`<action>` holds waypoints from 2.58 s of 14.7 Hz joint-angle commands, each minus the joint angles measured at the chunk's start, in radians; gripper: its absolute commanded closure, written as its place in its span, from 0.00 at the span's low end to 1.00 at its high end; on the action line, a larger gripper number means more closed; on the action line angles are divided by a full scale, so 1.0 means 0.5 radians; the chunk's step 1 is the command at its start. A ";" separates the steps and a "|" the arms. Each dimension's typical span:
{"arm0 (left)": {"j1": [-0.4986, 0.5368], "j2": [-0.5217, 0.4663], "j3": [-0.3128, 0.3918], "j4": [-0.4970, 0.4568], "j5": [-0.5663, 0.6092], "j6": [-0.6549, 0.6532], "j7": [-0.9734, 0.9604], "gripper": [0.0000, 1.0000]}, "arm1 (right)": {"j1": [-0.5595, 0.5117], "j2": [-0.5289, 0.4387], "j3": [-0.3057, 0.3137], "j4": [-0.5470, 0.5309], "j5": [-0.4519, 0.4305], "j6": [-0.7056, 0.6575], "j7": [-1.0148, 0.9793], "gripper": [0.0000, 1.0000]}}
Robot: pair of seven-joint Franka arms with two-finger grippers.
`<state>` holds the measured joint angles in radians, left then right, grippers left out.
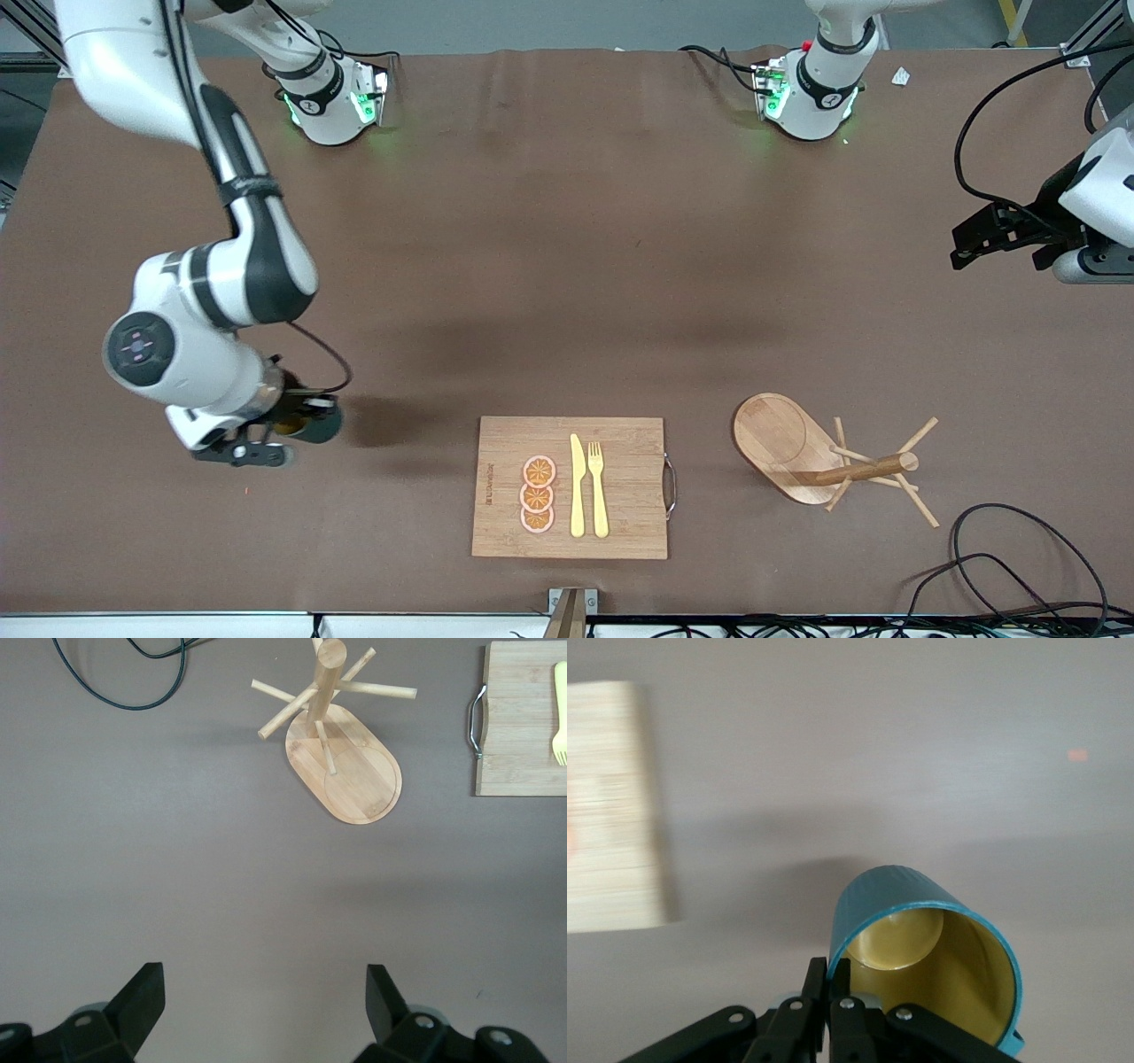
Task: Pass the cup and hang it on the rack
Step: 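Carry the teal mug with the right gripper toward the table middle, then set down the mug and open the right gripper while the left gripper approaches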
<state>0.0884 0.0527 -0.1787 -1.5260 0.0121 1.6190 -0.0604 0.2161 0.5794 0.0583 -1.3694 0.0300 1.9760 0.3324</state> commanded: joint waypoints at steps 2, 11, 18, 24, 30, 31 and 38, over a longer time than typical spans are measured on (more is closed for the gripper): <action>0.004 0.005 -0.005 0.015 -0.006 0.063 -0.005 0.00 | 0.291 0.031 0.117 0.216 -0.005 -0.022 0.387 0.98; 0.004 -0.053 -0.020 0.073 0.000 0.060 0.026 0.00 | 0.976 0.381 0.114 0.367 -0.011 0.744 1.157 0.98; 0.004 -0.044 -0.026 0.076 -0.021 0.014 0.026 0.00 | 1.227 0.633 0.052 0.468 -0.036 1.024 1.562 0.97; 0.004 -0.047 -0.029 0.091 -0.021 0.008 0.019 0.00 | 1.356 0.694 -0.018 0.462 -0.069 1.033 1.566 0.95; -0.026 -0.032 -0.029 0.110 0.000 -0.090 -0.005 0.00 | 1.369 0.722 -0.028 0.453 -0.128 1.033 1.563 0.84; -0.023 -0.032 -0.029 0.110 0.003 -0.118 0.001 0.00 | 1.369 0.722 -0.028 0.456 -0.131 1.033 1.563 0.75; -0.036 -0.032 -0.041 0.113 -0.018 -0.155 0.004 0.00 | 1.262 0.532 -0.037 0.462 -0.118 0.997 1.544 0.00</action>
<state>0.0755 0.0344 -0.1929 -1.4880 0.0121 1.5638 -0.0603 0.8816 0.9010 0.0367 -1.1152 -0.0191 2.4926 1.0918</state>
